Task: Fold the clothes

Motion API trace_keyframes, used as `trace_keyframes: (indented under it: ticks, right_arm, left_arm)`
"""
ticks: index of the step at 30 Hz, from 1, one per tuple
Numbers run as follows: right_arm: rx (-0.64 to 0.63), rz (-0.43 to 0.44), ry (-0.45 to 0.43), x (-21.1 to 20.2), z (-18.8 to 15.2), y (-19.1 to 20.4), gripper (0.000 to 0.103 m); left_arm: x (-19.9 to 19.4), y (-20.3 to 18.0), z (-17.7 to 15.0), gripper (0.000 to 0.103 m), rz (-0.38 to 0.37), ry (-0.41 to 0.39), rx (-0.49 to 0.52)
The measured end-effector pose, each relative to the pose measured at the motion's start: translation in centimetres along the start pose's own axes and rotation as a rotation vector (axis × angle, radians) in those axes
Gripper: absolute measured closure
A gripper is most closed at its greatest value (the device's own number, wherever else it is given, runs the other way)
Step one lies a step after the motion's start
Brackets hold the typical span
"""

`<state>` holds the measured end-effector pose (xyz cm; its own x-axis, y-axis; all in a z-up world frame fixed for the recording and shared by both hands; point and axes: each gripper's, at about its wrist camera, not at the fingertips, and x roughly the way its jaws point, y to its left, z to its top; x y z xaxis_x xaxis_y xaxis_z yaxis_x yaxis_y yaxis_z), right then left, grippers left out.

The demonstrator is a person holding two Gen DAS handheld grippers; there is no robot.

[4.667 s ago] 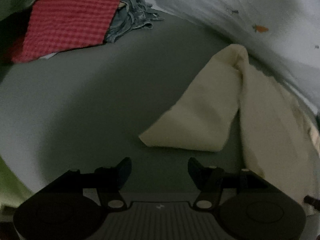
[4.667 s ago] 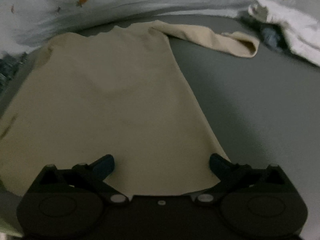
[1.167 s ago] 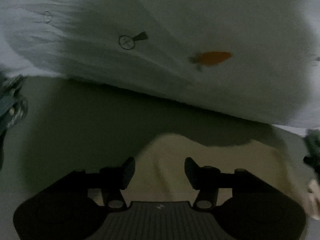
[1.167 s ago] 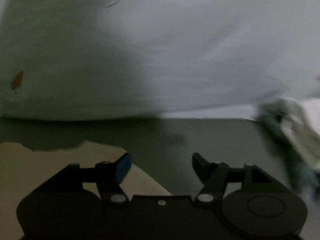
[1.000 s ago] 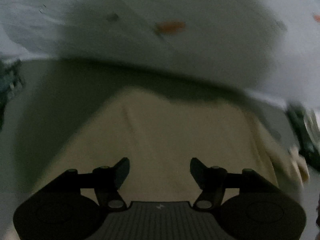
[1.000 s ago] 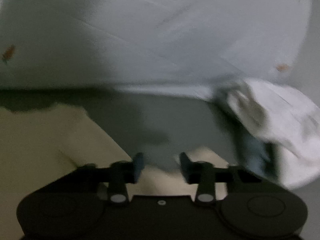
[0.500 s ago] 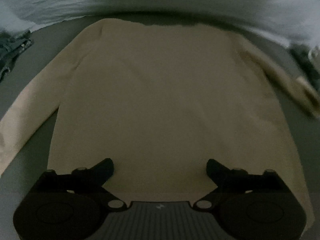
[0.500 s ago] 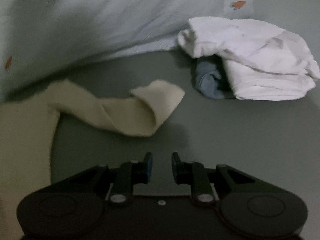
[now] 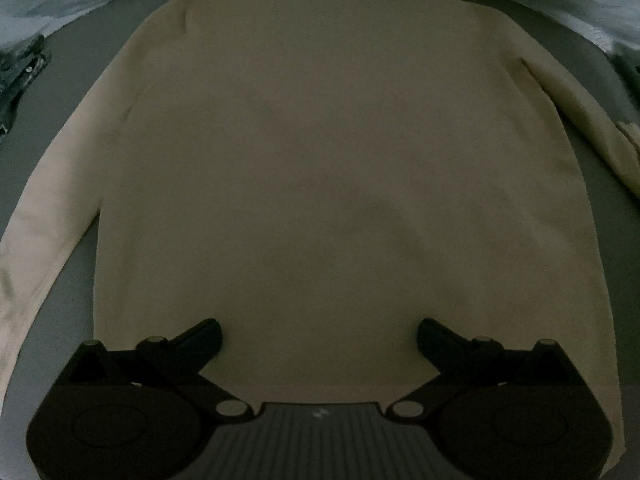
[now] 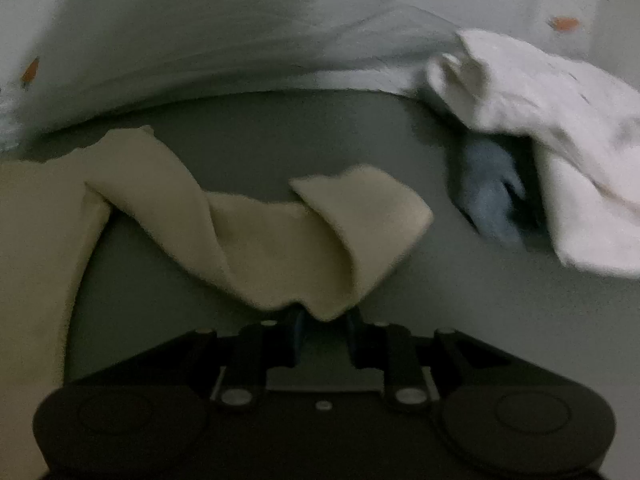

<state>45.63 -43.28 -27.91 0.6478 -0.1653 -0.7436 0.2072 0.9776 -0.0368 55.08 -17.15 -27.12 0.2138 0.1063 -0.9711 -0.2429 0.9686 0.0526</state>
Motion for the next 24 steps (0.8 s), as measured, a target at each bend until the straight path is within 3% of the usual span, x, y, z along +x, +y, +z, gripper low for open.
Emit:
trace_keyframes:
  ticks: [7,12,15,17,19,24]
  right_arm:
    - [0.065,0.094,-0.122,3.7,7.3,-1.6,0.083]
    - [0.079,0.058,-0.123,7.8,10.4,-2.3,0.083]
    - [0.146,0.011,-0.197,6.2,9.9,-3.3,0.074]
    - [0.174,-0.044,-0.228,4.6,8.5,-3.9,0.055]
    - [0.201,-0.098,-0.258,3.1,6.9,-4.4,0.052]
    - [0.259,-0.086,-0.179,4.5,4.7,-6.4,0.043]
  left_arm:
    - [0.7,0.2,1.8,0.000,0.000,0.059,-0.008]
    - [1.1,0.3,2.9,0.000,-0.002,0.080,-0.012]
    - [1.3,0.4,3.3,0.000,-0.001,0.081,-0.016]
    - [1.4,0.5,3.6,0.000,0.000,0.084,-0.021]
    - [1.6,0.5,4.1,0.000,-0.001,0.092,-0.021]
    - [2.0,0.7,5.2,0.000,-0.007,0.104,-0.006]
